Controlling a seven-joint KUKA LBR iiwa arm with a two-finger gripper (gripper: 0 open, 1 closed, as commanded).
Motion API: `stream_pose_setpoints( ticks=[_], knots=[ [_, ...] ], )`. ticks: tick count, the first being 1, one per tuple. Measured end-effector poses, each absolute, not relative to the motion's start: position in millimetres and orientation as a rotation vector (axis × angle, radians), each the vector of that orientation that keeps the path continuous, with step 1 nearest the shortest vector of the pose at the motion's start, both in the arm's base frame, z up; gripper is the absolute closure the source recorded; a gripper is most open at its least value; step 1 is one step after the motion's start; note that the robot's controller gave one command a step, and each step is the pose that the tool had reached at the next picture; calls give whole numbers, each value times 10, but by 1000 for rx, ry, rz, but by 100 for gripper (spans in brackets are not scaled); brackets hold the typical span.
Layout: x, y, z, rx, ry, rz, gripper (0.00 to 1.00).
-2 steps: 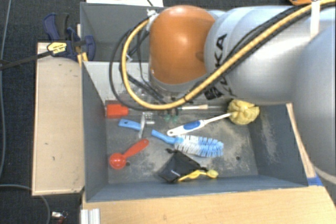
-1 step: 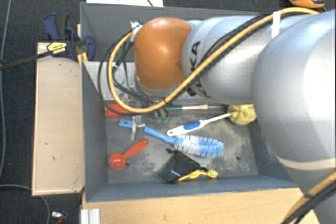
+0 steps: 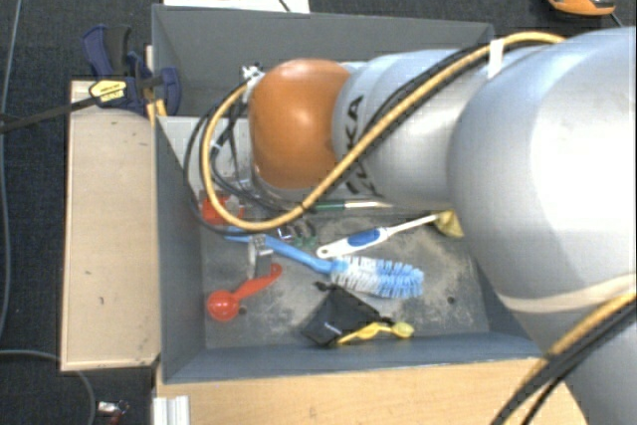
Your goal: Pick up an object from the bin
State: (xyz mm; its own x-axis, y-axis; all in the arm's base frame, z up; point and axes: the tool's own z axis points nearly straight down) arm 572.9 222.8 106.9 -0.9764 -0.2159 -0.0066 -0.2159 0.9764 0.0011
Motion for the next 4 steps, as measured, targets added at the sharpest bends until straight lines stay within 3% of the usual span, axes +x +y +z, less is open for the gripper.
stream_pose_setpoints(
  ticks=[1,2,3,4],
  knots=[
    [5573,2238,1940,-254,3125,5,0],
    [5690,2107,1541,-296,3118,4,0],
    [5688,2334,1286,-551,3078,9,0],
    [5718,2196,1278,-356,3112,3,0]
  ],
)
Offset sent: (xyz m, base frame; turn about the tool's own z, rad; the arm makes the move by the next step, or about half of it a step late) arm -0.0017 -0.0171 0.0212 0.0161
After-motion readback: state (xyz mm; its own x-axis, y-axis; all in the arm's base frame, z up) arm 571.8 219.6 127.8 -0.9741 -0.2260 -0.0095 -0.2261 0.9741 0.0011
